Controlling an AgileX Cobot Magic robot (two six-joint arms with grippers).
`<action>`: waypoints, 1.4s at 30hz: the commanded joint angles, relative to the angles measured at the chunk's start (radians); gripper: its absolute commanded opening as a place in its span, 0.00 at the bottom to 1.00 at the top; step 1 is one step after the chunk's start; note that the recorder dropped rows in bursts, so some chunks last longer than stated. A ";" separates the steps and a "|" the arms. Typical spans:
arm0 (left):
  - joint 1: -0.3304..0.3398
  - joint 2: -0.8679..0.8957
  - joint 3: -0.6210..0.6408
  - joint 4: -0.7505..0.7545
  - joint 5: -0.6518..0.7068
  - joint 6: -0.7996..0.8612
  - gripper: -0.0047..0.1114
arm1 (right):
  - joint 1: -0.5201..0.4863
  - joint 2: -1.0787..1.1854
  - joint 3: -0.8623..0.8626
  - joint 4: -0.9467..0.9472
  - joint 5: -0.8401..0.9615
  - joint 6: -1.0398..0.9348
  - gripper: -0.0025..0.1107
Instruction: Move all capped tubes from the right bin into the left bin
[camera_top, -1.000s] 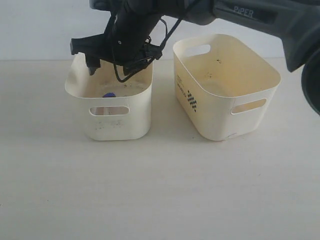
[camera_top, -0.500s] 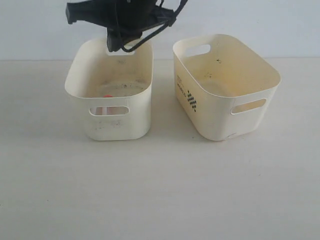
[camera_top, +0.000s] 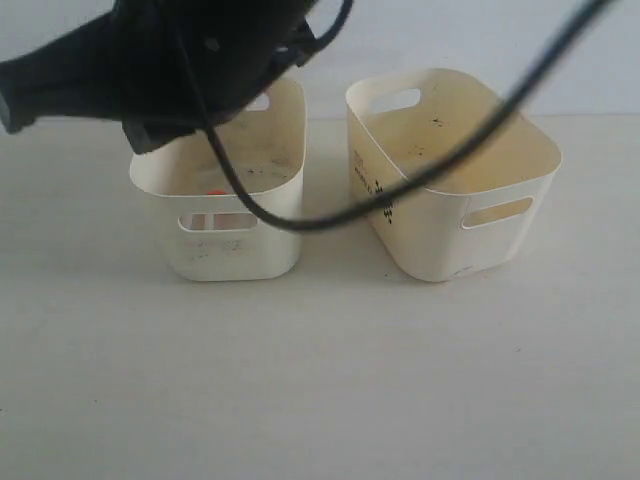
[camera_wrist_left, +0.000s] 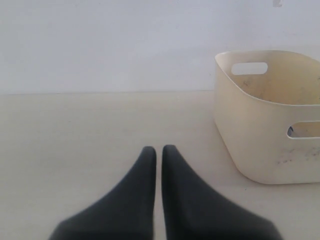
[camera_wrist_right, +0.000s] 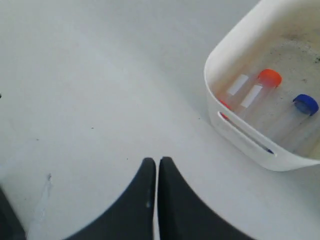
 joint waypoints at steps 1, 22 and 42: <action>0.000 0.000 -0.004 -0.006 -0.004 -0.010 0.08 | 0.008 -0.156 0.255 -0.034 -0.156 0.035 0.03; 0.000 0.000 -0.004 -0.006 -0.004 -0.010 0.08 | 0.008 -0.253 0.516 -0.046 -0.030 0.040 0.03; 0.000 0.000 -0.004 -0.006 -0.004 -0.010 0.08 | 0.006 -0.255 0.516 -0.035 -0.032 0.040 0.03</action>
